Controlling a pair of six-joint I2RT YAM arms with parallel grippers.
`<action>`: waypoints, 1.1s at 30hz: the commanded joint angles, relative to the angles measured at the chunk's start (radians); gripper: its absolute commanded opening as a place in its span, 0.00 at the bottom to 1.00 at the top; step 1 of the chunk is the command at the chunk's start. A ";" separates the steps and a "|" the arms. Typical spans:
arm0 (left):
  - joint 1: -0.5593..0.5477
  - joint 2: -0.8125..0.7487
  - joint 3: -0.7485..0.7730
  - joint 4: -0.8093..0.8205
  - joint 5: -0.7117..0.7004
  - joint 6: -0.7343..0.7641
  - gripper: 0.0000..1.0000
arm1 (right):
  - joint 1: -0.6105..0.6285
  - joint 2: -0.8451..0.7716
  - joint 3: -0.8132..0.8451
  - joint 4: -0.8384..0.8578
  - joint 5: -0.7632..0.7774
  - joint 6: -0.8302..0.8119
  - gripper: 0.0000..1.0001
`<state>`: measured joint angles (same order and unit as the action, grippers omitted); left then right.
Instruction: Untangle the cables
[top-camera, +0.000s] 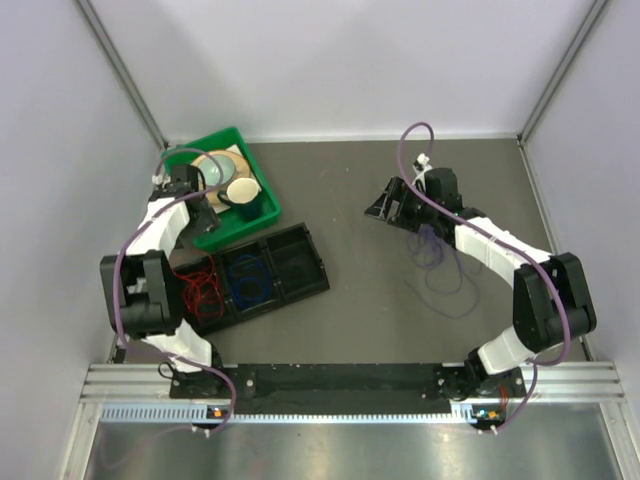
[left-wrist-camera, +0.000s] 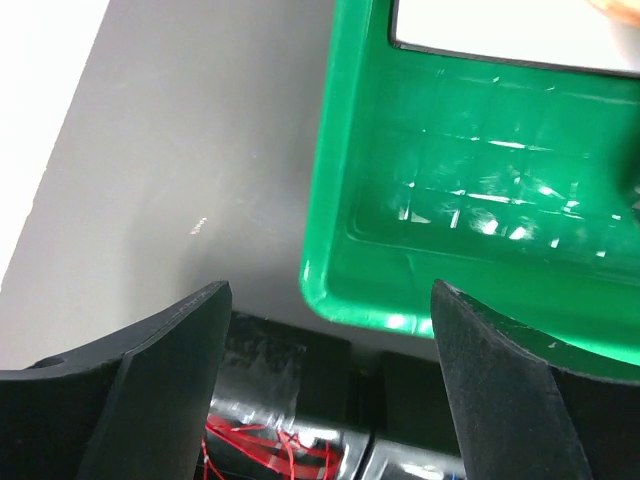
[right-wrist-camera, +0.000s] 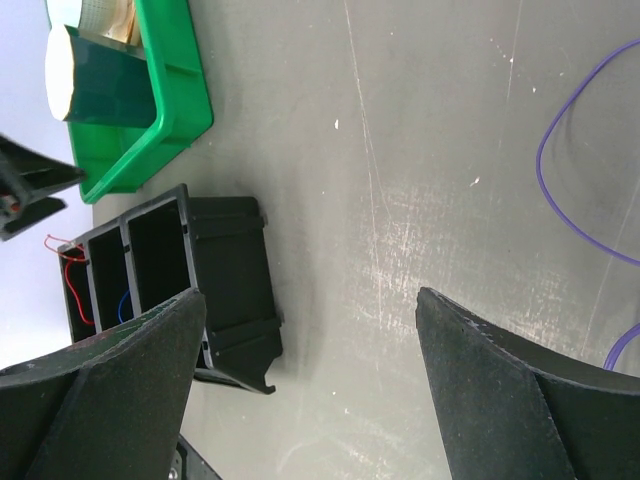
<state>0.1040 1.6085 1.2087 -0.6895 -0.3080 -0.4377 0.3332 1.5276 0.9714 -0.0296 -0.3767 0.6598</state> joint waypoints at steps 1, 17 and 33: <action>0.003 0.028 0.051 -0.041 0.010 -0.029 0.85 | 0.012 -0.023 0.056 0.033 -0.005 0.001 0.85; 0.003 -0.257 -0.176 -0.080 0.026 -0.039 0.84 | 0.013 -0.004 0.058 0.043 -0.021 0.014 0.85; 0.005 -0.196 -0.038 0.021 0.012 0.001 0.86 | 0.013 -0.029 0.039 0.042 -0.016 0.015 0.85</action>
<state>0.1040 1.3636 1.1175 -0.7395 -0.2668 -0.4614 0.3332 1.5276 0.9913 -0.0246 -0.3874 0.6727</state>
